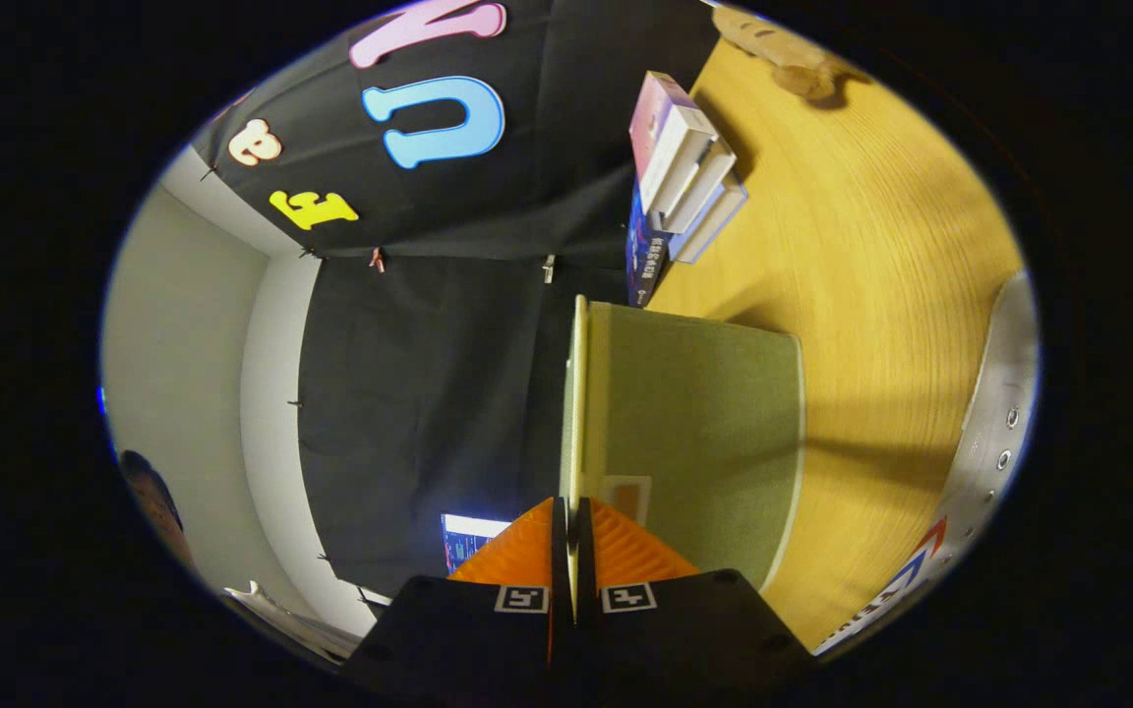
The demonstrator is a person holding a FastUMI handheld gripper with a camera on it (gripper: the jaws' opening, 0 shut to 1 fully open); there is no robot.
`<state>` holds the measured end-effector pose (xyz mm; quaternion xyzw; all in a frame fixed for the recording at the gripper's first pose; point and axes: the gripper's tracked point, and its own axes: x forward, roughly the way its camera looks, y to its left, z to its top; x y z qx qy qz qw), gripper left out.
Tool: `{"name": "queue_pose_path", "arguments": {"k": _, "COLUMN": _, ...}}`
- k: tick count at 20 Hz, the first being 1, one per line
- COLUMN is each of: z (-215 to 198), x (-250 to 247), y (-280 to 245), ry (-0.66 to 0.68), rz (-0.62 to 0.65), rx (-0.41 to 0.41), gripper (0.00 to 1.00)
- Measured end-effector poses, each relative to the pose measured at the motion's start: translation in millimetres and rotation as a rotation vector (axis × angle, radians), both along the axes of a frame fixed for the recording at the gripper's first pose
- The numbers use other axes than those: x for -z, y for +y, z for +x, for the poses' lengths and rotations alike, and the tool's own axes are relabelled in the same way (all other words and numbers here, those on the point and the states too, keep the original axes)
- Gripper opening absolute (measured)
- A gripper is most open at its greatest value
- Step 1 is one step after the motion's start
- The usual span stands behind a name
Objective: Open the storage box then place both shoes into the box .Put the left shoe in first, then the right shoe, with the right side of both shoes facing outward in a uniform manner.
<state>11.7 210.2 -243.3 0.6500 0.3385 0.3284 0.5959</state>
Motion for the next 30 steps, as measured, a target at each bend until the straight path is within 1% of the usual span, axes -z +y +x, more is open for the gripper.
{"name": "queue_pose_path", "arguments": {"k": 3, "z": -2.5, "x": -47.2, "y": 7.0, "ry": -0.064, "rz": -0.032, "rx": 0.006, "gripper": 0.05}}
{"name": "queue_pose_path", "arguments": {"k": 7, "z": 14.3, "x": -107.4, "y": 30.5, "ry": -0.147, "rz": -0.091, "rx": 0.037, "gripper": 0.05}}
{"name": "queue_pose_path", "arguments": {"k": 11, "z": 27.5, "x": -146.8, "y": 73.0, "ry": -0.235, "rz": -0.208, "rx": 0.018, "gripper": 0.05}}
{"name": "queue_pose_path", "arguments": {"k": 14, "z": 41.2, "x": -174.8, "y": 108.3, "ry": -0.270, "rz": -0.235, "rx": 0.006, "gripper": 0.05}}
{"name": "queue_pose_path", "arguments": {"k": 17, "z": 52.3, "x": -183.2, "y": 147.7, "ry": -0.290, "rz": -0.250, "rx": -0.031, "gripper": 0.05}}
{"name": "queue_pose_path", "arguments": {"k": 21, "z": 68.1, "x": -184.2, "y": 188.6, "ry": -0.298, "rz": -0.257, "rx": -0.027, "gripper": 0.06}}
{"name": "queue_pose_path", "arguments": {"k": 25, "z": 76.0, "x": -177.1, "y": 218.7, "ry": -0.300, "rz": -0.282, "rx": -0.028, "gripper": 0.10}}
{"name": "queue_pose_path", "arguments": {"k": 27, "z": 75.7, "x": -171.6, "y": 226.6, "ry": -0.304, "rz": -0.310, "rx": -0.032, "gripper": 0.14}}
{"name": "queue_pose_path", "arguments": {"k": 29, "z": 69.6, "x": -170.4, "y": 230.8, "ry": -0.310, "rz": -0.320, "rx": -0.048, "gripper": 0.31}}
{"name": "queue_pose_path", "arguments": {"k": 30, "z": 64.6, "x": -170.2, "y": 230.4, "ry": -0.323, "rz": -0.330, "rx": -0.052, "gripper": 0.48}}
